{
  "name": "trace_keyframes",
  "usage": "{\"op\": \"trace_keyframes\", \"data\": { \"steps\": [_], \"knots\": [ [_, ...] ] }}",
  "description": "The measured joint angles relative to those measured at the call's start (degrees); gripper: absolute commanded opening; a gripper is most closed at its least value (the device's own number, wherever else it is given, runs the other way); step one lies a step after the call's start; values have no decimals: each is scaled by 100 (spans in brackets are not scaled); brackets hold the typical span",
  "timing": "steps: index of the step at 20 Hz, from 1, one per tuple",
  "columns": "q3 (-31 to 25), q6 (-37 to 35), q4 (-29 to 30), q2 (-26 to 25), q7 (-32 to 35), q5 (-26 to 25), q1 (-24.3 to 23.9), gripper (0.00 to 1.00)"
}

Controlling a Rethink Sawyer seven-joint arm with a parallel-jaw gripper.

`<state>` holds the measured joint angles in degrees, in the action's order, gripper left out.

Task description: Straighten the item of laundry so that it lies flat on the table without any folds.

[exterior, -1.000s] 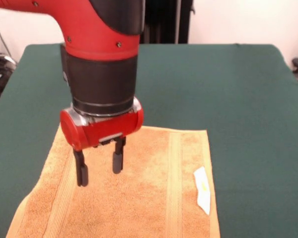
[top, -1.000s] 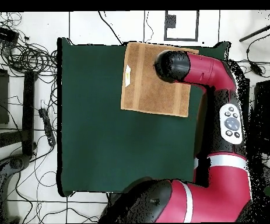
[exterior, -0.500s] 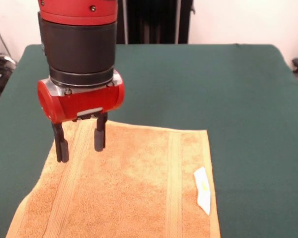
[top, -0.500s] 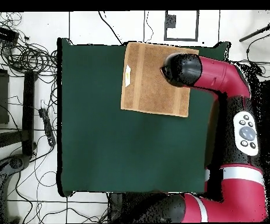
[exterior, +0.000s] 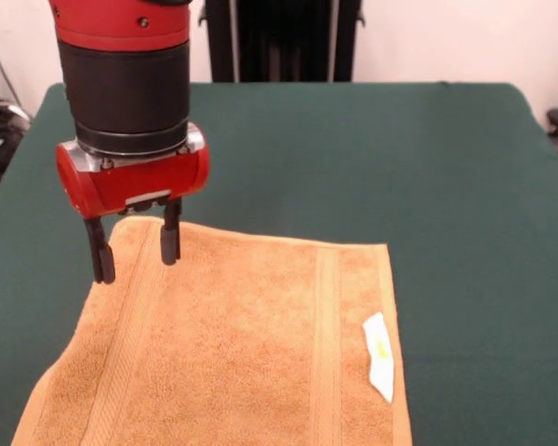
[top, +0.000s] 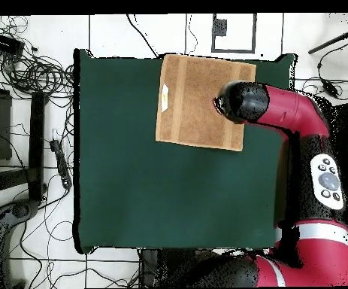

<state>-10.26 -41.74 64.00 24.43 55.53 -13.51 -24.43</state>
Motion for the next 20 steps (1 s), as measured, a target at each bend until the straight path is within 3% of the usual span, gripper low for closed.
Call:
{"op": "trace_keyframes", "data": {
  "steps": [9,20],
  "knots": [
    [-1,337,403,-13,0,-39,-161,100],
    [-1,541,482,-84,0,-133,-178,100]
  ]
}}
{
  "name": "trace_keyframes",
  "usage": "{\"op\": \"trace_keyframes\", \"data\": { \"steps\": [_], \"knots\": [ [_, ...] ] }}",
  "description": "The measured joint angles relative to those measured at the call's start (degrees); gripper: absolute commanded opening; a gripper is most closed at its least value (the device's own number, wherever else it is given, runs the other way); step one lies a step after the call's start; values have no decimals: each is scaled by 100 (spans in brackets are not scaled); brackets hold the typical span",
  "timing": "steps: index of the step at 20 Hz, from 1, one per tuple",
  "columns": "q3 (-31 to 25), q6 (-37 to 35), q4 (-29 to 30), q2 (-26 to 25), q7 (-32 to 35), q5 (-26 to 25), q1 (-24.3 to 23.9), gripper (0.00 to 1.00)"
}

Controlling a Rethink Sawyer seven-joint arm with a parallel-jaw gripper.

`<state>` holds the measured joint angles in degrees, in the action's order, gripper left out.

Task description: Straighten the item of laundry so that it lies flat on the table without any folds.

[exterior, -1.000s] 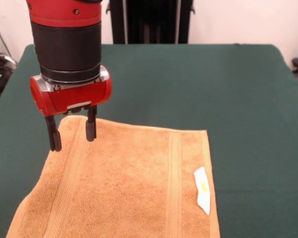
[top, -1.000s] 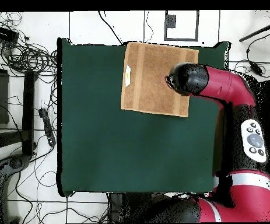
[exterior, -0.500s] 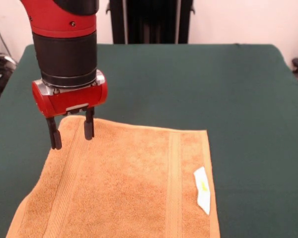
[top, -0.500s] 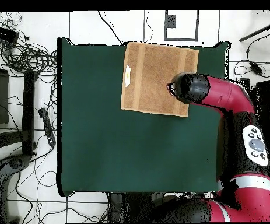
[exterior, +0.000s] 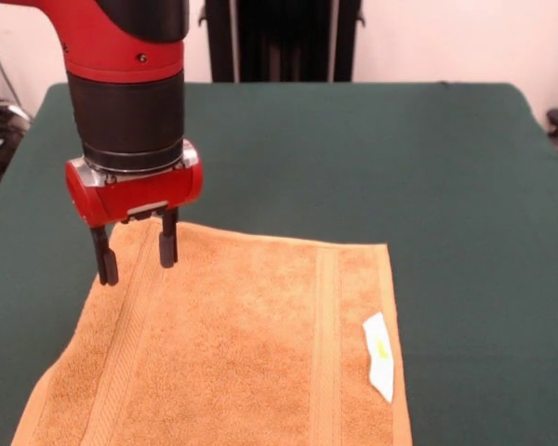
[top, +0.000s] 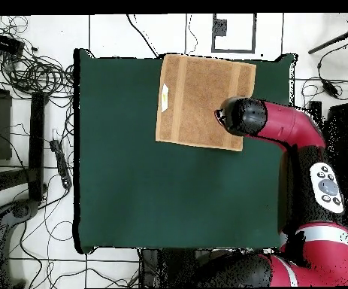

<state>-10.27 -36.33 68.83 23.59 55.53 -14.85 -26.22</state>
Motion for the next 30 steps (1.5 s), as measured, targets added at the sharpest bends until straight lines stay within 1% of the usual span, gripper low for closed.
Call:
{"op": "trace_keyframes", "data": {
  "steps": [17,30],
  "knots": [
    [-1,251,0,-415,0,-37,-2,100],
    [0,273,-17,-623,0,-38,-5,100]
  ]
}}
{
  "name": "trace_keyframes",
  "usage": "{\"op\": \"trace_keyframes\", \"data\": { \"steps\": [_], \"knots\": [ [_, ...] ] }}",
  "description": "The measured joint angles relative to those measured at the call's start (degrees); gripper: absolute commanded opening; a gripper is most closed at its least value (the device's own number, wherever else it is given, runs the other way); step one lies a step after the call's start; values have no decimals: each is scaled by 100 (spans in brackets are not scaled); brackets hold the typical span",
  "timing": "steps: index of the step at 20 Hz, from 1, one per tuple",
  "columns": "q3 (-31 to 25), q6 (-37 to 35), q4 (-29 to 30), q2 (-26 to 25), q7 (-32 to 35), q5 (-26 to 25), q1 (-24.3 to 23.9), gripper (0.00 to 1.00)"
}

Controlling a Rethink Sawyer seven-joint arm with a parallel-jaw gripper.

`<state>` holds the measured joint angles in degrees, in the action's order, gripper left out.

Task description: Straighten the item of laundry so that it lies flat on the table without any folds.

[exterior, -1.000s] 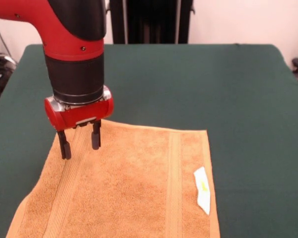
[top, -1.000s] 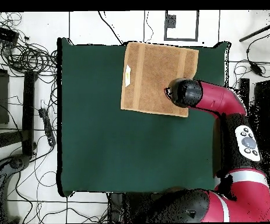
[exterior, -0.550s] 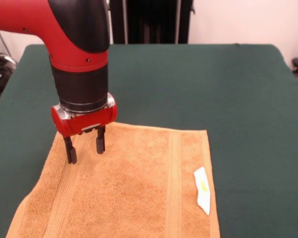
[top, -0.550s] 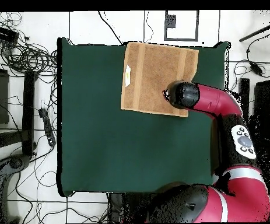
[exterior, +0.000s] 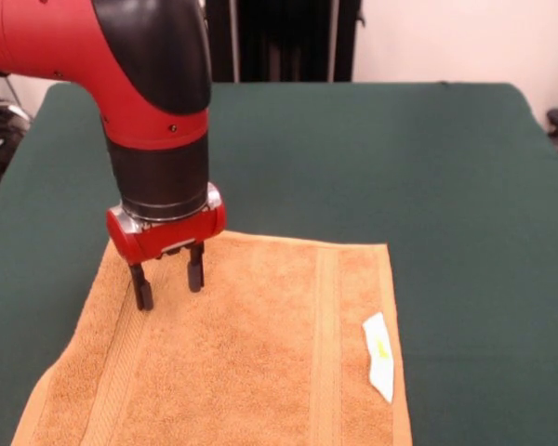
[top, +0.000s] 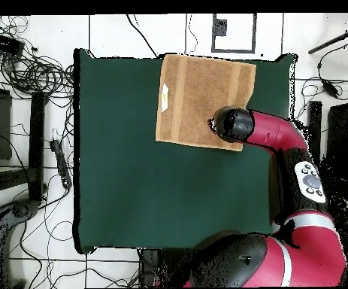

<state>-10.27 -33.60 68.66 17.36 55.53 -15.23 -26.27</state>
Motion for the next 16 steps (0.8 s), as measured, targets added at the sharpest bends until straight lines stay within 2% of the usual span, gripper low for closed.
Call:
{"op": "trace_keyframes", "data": {
  "steps": [16],
  "knots": [
    [22,-76,-303,-217,0,24,84,100]
  ]
}}
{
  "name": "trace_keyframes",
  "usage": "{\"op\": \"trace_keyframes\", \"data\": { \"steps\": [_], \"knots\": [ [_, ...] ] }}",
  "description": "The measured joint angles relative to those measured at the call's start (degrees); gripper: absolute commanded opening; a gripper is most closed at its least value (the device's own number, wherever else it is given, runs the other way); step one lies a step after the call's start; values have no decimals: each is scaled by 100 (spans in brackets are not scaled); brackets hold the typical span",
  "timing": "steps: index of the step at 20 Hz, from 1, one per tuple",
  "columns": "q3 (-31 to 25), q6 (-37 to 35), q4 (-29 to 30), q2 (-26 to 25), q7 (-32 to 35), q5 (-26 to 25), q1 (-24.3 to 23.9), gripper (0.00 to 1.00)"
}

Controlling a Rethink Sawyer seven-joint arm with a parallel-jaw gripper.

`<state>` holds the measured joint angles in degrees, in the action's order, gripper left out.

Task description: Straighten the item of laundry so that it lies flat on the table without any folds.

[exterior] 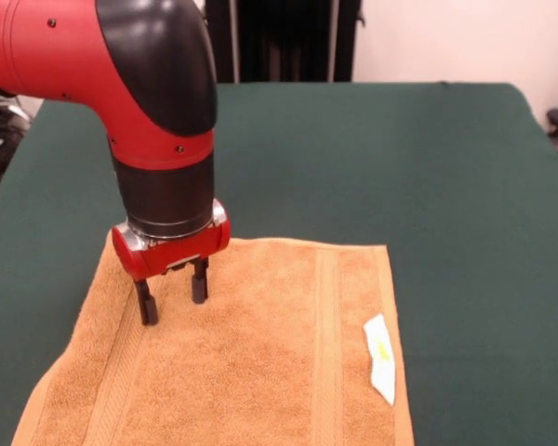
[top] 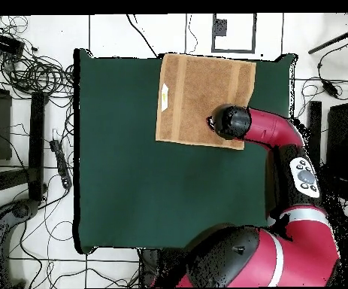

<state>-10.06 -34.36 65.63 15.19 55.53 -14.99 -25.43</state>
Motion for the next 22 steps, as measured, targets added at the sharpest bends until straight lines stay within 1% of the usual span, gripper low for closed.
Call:
{"op": "trace_keyframes", "data": {
  "steps": [7,22],
  "knots": [
    [18,-203,-149,-53,0,8,37,100],
    [210,-233,-257,-103,0,122,186,100]
  ]
}}
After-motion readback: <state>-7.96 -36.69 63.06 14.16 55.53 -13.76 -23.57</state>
